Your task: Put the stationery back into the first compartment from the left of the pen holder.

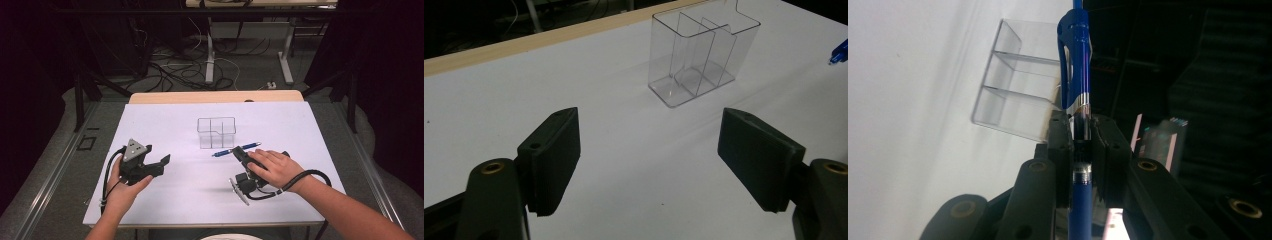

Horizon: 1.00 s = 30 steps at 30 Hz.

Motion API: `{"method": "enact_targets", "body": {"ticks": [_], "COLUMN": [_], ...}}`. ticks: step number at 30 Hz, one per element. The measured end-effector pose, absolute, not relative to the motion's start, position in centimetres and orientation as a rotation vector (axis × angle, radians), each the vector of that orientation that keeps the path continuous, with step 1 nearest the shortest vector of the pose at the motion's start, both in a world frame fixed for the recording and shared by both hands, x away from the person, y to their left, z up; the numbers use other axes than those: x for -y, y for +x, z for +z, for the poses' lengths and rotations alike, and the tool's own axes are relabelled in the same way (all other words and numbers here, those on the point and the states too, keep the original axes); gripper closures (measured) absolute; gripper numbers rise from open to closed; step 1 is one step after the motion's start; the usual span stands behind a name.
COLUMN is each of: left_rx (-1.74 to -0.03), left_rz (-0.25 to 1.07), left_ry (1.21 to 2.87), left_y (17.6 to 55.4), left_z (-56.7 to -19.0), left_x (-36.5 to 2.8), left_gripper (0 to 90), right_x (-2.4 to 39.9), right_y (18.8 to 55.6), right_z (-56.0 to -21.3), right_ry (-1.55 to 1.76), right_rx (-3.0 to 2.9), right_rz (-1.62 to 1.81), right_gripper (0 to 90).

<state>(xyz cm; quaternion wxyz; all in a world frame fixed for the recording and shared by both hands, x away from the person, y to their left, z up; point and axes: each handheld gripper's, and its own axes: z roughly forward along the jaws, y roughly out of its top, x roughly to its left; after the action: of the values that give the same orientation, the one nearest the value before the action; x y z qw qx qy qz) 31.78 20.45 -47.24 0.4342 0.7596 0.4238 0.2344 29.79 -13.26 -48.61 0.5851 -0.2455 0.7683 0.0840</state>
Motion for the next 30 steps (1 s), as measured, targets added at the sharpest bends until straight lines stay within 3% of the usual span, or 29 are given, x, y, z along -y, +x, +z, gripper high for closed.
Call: {"method": "enact_targets", "body": {"ticks": [11,13,21,30], "left_rx": [-0.990,-0.980,-0.886,-0.769], "left_rz": [0.530,0.514,0.444,0.480], "left_ry": [1.948,1.977,2.062,2.197], "left_y": [32.9,33.1,33.9,34.6], "left_z": [-45.0,-44.7,-44.4,-44.4], "left_x": [-19.2,-18.8,-17.2,-15.3], "left_gripper": [32.0,39.6,45.5,50.1], "right_x": [12.3,12.0,11.6,10.7], "right_y": [29.7,29.8,30.0,30.0], "right_z": [-48.7,-48.6,-48.4,-48.1], "right_ry": [-0.706,-0.725,-0.729,-0.760], "right_rx": [-1.723,-1.720,-1.749,-1.725], "right_rz": [0.136,0.139,0.147,0.172], "right_gripper": [80.2,80.2,80.2,80.2]}}
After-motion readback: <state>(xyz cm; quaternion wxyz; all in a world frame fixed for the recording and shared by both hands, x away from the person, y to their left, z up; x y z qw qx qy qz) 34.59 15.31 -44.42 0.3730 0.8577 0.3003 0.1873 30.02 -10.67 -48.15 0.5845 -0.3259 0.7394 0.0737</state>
